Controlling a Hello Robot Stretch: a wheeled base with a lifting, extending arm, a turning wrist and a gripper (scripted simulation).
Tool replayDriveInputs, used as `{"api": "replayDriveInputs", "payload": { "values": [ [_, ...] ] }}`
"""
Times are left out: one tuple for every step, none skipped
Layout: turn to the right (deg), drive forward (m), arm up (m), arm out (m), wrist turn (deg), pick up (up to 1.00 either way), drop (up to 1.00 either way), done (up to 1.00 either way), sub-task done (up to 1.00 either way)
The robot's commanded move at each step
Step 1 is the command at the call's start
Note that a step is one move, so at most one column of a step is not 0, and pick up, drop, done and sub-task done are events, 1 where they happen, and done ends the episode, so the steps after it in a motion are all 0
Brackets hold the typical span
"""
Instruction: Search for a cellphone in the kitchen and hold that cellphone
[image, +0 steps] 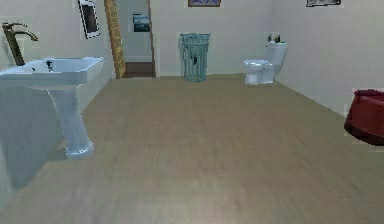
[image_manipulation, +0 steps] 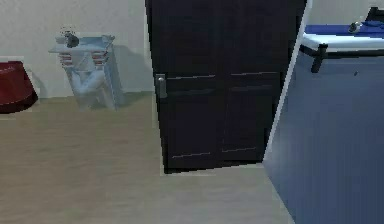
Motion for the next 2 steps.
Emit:
{"api": "replayDriveInputs", "payload": {
  "values": [
    [0.0,0.10,0.00,0.00,0.0,0.00,0.00,0.00,0.00],
    [-9.0,0.00,0.00,0.00,0.0,0.00,0.00,0.00,0.00]
  ]
}}
